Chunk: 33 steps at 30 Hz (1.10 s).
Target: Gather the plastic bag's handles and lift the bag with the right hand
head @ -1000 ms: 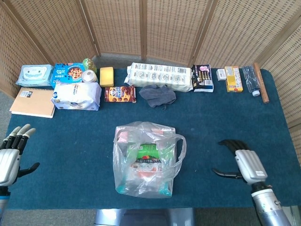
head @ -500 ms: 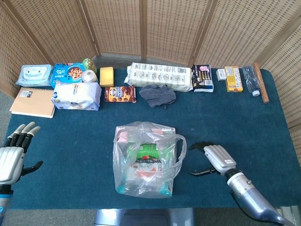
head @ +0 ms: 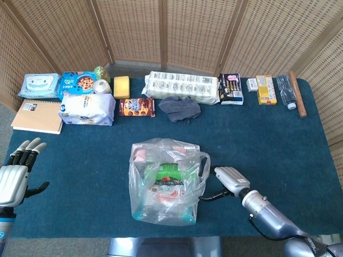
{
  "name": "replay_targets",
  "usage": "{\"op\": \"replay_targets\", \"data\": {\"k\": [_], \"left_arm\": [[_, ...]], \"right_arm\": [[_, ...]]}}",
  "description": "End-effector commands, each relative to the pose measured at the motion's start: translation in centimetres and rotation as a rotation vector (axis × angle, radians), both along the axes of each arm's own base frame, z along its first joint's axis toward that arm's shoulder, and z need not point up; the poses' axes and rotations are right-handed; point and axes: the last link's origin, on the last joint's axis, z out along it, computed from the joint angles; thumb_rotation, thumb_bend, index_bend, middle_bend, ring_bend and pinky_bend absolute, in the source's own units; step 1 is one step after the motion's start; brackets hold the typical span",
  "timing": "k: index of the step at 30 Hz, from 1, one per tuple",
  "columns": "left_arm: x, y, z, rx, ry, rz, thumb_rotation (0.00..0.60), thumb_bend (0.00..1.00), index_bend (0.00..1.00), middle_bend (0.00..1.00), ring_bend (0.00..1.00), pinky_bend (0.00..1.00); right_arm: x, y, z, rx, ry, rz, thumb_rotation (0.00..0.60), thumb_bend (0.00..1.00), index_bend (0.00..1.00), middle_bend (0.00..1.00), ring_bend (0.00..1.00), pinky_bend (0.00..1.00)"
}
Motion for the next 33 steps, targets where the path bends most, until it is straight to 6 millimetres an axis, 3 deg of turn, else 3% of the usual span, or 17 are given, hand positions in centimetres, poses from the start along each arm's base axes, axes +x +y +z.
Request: {"op": "replay_targets", "data": {"k": [1, 7, 19, 25, 33], "left_arm": [[-0.3, 0.0, -0.1, -0.003, -0.004, 0.006, 0.600, 0.04, 0.10, 0.07, 0.01, 0.12], [-0.7, 0.2, -0.2, -0.007, -0.004, 0.016, 0.600, 0.04, 0.10, 0.07, 0.01, 0.12], [-1.2, 0.5, -0.8, -0.021, -0.009, 0.026, 0.600, 0.04, 0.10, 0.07, 0.01, 0.12], [-1.2, 0.7, -1.2, -0.035, -0.005, 0.025, 0.600, 0.04, 0.10, 0.07, 0.01, 0.12], [-1.0, 0.9, -1.6, -0.044, -0.003, 0.025, 0.600, 0.04, 0.10, 0.07, 0.01, 0.12]], "right_arm": [[1.4, -1.3, -0.3, 0.034, -0.086, -0.047, 0.316, 0.15, 0.28, 0.28, 0.22, 0.18], [2.9, -2.2, 0.2, 0.086, -0.278, -0.173, 0.317, 0.15, 0.32, 0.31, 0.24, 0.18], [5.2, -2.2, 2.0, 0.218, -0.559, -0.348, 0.312, 0.15, 0.36, 0.36, 0.29, 0.18], [6.6, -2.1, 3.5, 0.281, -0.767, -0.470, 0.316, 0.16, 0.37, 0.37, 0.30, 0.22], [6.2, -1.6, 4.2, 0.379, -0.886, -0.631, 0.311, 0.16, 0.38, 0.40, 0.36, 0.33]]}}
